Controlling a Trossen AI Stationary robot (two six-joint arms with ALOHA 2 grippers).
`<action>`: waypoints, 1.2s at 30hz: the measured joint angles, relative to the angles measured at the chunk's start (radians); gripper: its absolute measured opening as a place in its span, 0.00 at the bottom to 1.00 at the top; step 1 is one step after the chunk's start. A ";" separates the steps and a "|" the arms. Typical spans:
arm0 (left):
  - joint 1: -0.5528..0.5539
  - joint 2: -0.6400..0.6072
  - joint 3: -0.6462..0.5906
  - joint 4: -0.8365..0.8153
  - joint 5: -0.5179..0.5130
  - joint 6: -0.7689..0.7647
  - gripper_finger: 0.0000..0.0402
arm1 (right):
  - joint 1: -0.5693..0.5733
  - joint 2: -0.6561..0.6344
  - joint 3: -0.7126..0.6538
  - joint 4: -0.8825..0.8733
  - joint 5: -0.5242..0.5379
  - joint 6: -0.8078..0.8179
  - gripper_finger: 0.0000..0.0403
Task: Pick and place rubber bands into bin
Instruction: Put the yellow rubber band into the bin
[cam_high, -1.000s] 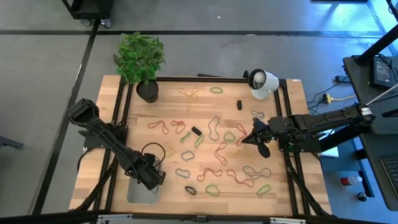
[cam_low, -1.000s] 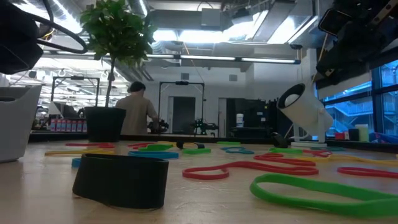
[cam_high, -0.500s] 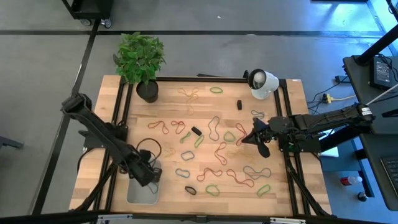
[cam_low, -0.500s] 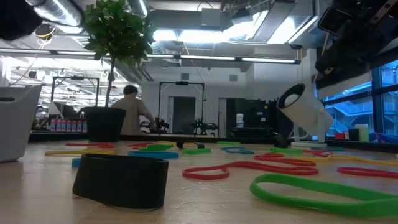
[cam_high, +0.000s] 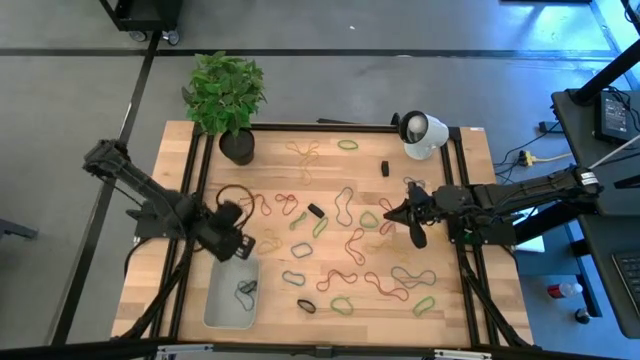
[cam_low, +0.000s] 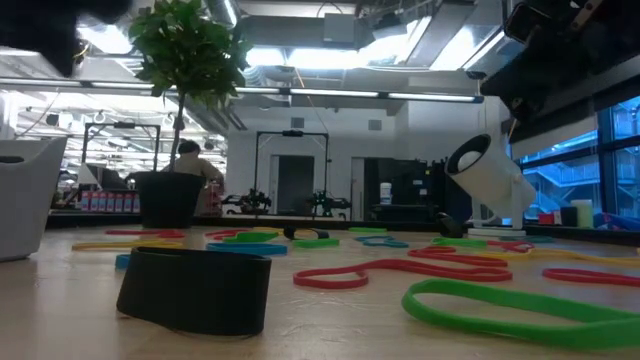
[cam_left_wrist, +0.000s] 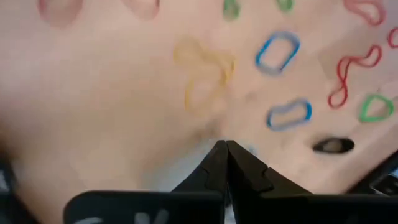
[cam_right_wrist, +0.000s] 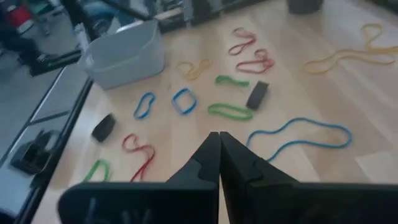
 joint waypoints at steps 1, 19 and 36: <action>0.031 -0.006 -0.003 0.001 -0.017 0.085 0.00 | 0.000 0.014 0.000 0.016 0.014 0.019 0.01; 0.554 -0.017 -0.215 0.325 0.216 1.263 0.00 | 0.021 0.593 0.462 -0.709 -0.004 0.483 0.01; 0.598 -0.178 -0.360 0.419 0.235 1.229 0.00 | 0.143 0.855 0.529 -0.768 -0.083 0.557 0.28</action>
